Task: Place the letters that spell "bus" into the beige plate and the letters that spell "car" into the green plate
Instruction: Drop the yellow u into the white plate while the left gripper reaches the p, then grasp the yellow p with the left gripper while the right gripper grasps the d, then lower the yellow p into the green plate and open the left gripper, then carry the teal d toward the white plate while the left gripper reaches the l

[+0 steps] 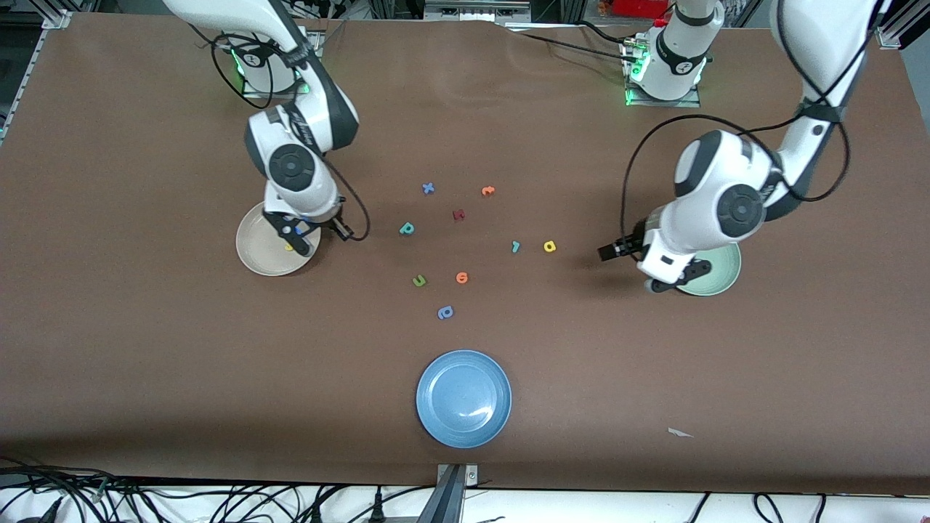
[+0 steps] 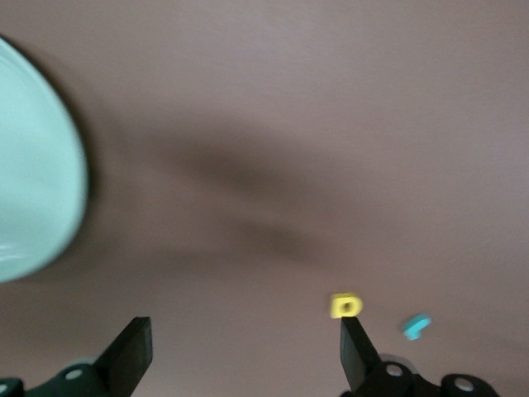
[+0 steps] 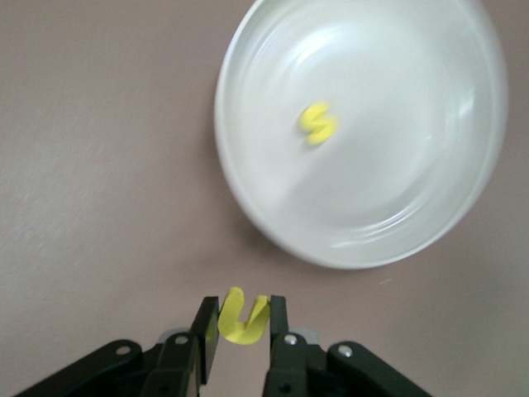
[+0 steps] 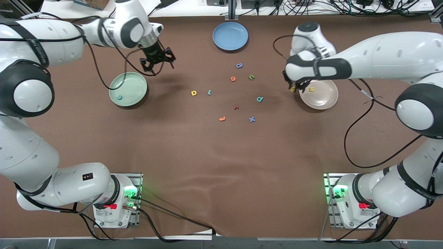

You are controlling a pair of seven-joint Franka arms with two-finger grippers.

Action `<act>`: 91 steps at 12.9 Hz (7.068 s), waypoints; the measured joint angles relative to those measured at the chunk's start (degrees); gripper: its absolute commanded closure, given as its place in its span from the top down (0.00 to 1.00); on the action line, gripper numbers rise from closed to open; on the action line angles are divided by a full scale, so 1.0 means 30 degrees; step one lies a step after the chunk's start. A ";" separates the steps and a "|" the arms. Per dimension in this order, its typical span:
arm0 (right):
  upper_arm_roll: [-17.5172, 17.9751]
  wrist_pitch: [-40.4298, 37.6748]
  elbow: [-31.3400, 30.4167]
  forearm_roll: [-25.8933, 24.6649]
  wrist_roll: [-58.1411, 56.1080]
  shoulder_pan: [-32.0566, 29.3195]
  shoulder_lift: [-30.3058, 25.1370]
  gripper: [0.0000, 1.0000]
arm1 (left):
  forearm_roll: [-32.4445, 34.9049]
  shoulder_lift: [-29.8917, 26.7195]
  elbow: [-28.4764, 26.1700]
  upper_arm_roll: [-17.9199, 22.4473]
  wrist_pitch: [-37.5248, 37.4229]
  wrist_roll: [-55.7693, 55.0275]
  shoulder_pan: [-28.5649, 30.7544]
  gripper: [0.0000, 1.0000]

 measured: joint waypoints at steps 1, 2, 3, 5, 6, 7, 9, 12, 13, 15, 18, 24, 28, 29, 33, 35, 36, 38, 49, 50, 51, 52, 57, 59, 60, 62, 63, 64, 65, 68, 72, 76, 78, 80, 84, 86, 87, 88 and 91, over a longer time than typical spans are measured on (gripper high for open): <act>-0.0691 -0.0699 -0.0064 0.0000 -0.1159 -0.0009 -0.0475 0.17 | 0.0000 0.0505 -0.0081 0.0003 0.0905 -0.1078 -0.0689 0.96; -0.1547 -0.1054 -0.0229 0.0000 -0.2563 -0.0024 -0.0767 0.17 | 0.0076 0.1102 -0.0115 0.0019 0.1697 -0.2070 -0.1383 0.96; -0.2435 -0.1056 -0.0505 0.0000 -0.3882 -0.0054 -0.0868 0.17 | 0.0428 0.1694 -0.0127 0.0032 0.2313 -0.3069 -0.1986 0.96; -0.3912 -0.0287 -0.1448 0.0000 -0.6067 -0.0161 -0.0818 0.17 | 0.2842 0.2839 -0.0130 0.0043 0.3456 -0.5812 -0.2812 0.96; -0.4217 0.0343 -0.2027 0.0000 -0.6604 -0.0242 -0.0761 0.17 | 0.4098 0.3356 -0.0126 0.0040 0.3781 -0.6972 -0.2994 0.96; -0.4286 0.0846 -0.2483 0.0000 -0.6817 -0.0247 -0.0613 0.18 | 0.4959 0.3774 -0.0111 0.0041 0.3946 -0.7746 -0.3040 0.96; -0.4253 0.1668 -0.2871 0.0000 -0.6833 -0.0211 -0.0093 0.30 | 0.5380 0.4149 -0.0082 0.0076 0.4099 -0.8228 -0.3036 0.94; -0.4250 0.2147 -0.2897 0.0000 -0.6833 -0.0210 0.0587 0.81 | 0.5381 0.4225 -0.0062 0.0046 0.4111 -0.8556 -0.3144 0.90; -0.4249 0.2203 -0.2893 0.0000 -0.6830 -0.0210 0.0696 0.82 | 0.5381 0.4252 -0.0062 0.0045 0.4110 -0.8618 -0.3303 0.88; -0.4224 0.2159 -0.2815 0.0001 -0.6780 -0.0204 0.0610 0.82 | 0.5381 0.4298 -0.0063 0.0043 0.4110 -0.8833 -0.3656 0.81; -0.3448 0.2121 -0.2658 0.0038 -0.5797 -0.0195 0.0059 0.82 | 0.5382 0.4438 -0.0063 0.0046 0.4110 -0.8905 -0.3913 0.71; 0.1900 0.2134 -0.0910 0.0113 0.2372 0.0117 -0.0342 0.75 | 0.5385 0.4545 -0.0061 0.0202 0.4110 -0.8903 -0.3909 0.56; 0.3624 0.2179 0.1596 0.0591 0.4823 0.0378 0.1413 0.56 | 0.5753 0.4698 -0.0059 0.0209 0.4118 -0.8908 -0.3910 0.41; 0.3730 0.2338 0.2124 0.0611 0.4909 0.0534 0.2039 0.54 | 0.5754 0.4709 -0.0010 0.0198 0.4177 -0.8908 -0.3917 0.37; 0.3758 0.4141 0.2799 0.0606 0.4866 0.0881 0.3637 0.54 | 0.5754 0.4732 0.0053 0.0184 0.4185 -0.8909 -0.3921 0.14; 0.3758 0.4470 0.2806 0.0599 0.4801 0.0972 0.4189 0.54 | 0.5754 0.4733 0.0066 0.0180 0.4183 -0.8909 -0.3920 0.04; 0.3758 0.4529 0.2806 0.0598 0.4766 0.0995 0.4354 0.54 | 0.5754 0.4734 0.0067 0.0181 0.4183 -0.8909 -0.3918 0.03; 0.3758 0.4537 0.2808 0.0598 0.4740 0.1003 0.4537 0.54 | 0.5754 0.4735 0.0092 0.0194 0.4182 -0.8908 -0.3881 0.02; 0.3755 0.5119 0.2802 0.0596 0.4721 0.1018 0.5171 0.24 | 0.5539 0.2211 0.1219 -0.3306 -0.2346 -0.2940 0.3441 0.00; 0.3755 0.5124 0.2806 0.0595 0.4720 0.1020 0.5157 0.24 | 0.5523 0.2077 0.1216 -0.4000 -0.3428 -0.1549 0.4988 0.00; 0.3754 0.5131 0.2806 0.0594 0.4716 0.1024 0.5160 0.24 | 0.5507 0.2018 0.1203 -0.4407 -0.4372 -0.0028 0.6295 0.00; 0.3754 0.5145 0.2806 0.0592 0.4709 0.1033 0.5163 0.23 | 0.5505 0.2014 0.1156 -0.4545 -0.5074 0.1453 0.7304 0.00; 0.3754 0.5159 0.2808 0.0589 0.4686 0.1044 0.5167 0.23 | 0.6611 0.2605 0.0148 -0.4396 -0.5656 0.5965 1.0337 0.00; 0.3753 0.5166 0.2807 0.0588 0.4681 0.1045 0.5172 0.23 | 0.7487 0.3494 -0.0025 -0.4131 -0.5646 0.6057 1.0475 0.03; 0.3753 0.5167 0.2806 0.0587 0.4678 0.1044 0.5172 0.23 | 0.7659 0.3944 -0.0031 -0.4076 -0.5624 0.6057 1.0469 0.09; 0.3753 0.5174 0.2802 0.0586 0.4675 0.1045 0.5172 0.23 | 0.7679 0.4561 -0.0033 -0.4026 -0.5574 0.6057 1.0460 0.48; 0.3753 0.5175 0.2802 0.0586 0.4674 0.1045 0.5172 0.23 | 0.7679 0.4685 -0.0028 -0.4017 -0.5558 0.6056 1.0460 0.82; 0.3753 0.5175 0.2801 0.0586 0.4674 0.1045 0.5172 0.24 | 0.7680 0.4714 -0.0013 -0.4015 -0.5547 0.6057 1.0460 1.00; 0.3753 0.5176 0.2801 0.0586 0.4673 0.1045 0.5172 0.24 | 0.7680 0.4711 0.0047 -0.4020 -0.5541 0.6057 1.0460 1.00; 0.3753 0.5176 0.2801 0.0586 0.4673 0.1045 0.5172 0.24 | 0.7680 0.4700 0.0516 -0.4103 -0.5531 0.6042 1.0461 1.00; 0.3753 0.5180 0.2800 0.0586 0.4673 0.1045 0.5175 0.24 | 0.7680 0.4665 0.0957 -0.5332 -0.5531 0.4679 1.0451 1.00; 0.3752 0.5190 0.2795 0.0586 0.4673 0.1045 0.5175 0.21 | 0.7640 0.4658 0.0957 -0.7366 -0.5509 0.0851 1.0065 1.00; 0.3751 0.5193 0.2793 0.0586 0.4673 0.1045 0.5171 0.20 | 0.7591 0.4671 0.0939 -0.7713 -0.4478 -0.1463 0.9134 0.99; 0.3753 0.5302 0.2801 0.0585 0.4668 0.1057 0.5173 0.20 | 0.7585 0.4741 0.0905 -0.7707 -0.2831 -0.4196 0.7651 0.98; 0.3675 0.5055 0.2964 0.0585 0.4632 0.1058 0.5027 0.20 | 0.7586 0.4880 0.0858 -0.7494 -0.0344 -0.8551 0.4729 0.94; 0.3493 0.4384 0.3112 0.0585 0.4419 0.1052 0.4650 0.20 | 0.7586 0.4971 0.0822 -0.6486 0.1078 -1.0026 0.2835 0.92; 0.3376 0.3899 0.3165 0.0585 0.4156 0.1039 0.4376 0.20 | 0.7587 0.5004 0.0806 -0.5592 0.1878 -1.0625 0.1619 0.92; 0.3259 0.3362 0.3227 0.0585 0.3947 0.1037 0.4047 0.20 | 0.7587 0.5047 0.0811 -0.4649 0.2591 -1.1161 0.0359 0.92; 0.2693 0.1253 0.3308 0.0585 0.2729 0.1035 0.2879 0.20 | 0.7586 0.5316 0.1369 -0.2299 0.3585 -1.2574 -0.2857 0.90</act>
